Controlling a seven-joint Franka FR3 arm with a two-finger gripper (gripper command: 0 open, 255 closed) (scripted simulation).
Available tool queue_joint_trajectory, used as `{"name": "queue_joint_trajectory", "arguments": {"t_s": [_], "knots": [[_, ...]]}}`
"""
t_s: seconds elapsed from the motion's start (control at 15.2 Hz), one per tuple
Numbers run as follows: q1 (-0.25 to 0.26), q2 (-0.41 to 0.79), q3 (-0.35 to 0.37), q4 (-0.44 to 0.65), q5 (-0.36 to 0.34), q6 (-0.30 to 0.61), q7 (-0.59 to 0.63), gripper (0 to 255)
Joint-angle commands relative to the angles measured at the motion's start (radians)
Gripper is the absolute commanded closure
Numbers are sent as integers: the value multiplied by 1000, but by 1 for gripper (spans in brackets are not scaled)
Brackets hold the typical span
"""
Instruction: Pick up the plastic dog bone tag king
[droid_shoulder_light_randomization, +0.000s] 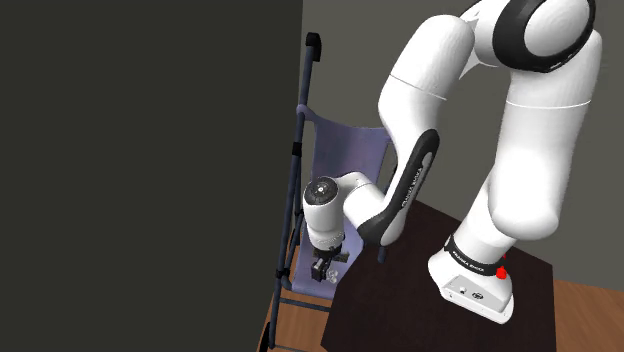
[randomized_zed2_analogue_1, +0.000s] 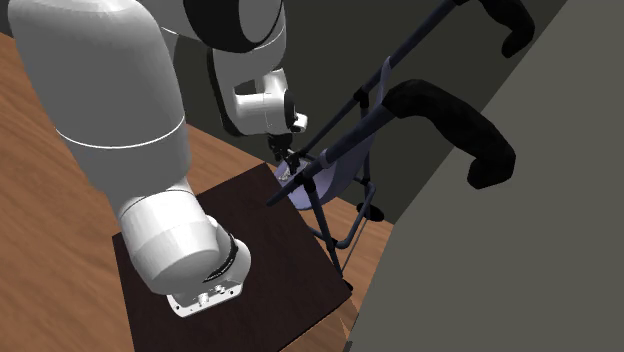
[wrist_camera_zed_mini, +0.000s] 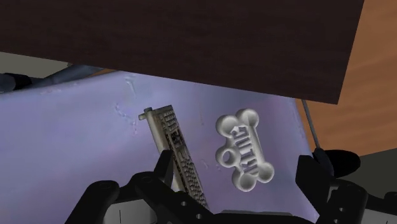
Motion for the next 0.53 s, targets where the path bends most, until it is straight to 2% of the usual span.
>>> {"name": "queue_joint_trajectory", "arguments": {"t_s": [0.0,0.4,0.46], "knots": [[30,49,-36,18,-62,18,53,0],[98,166,-129,68,-190,69,156,0],[98,165,-130,67,-190,69,155,0]]}}
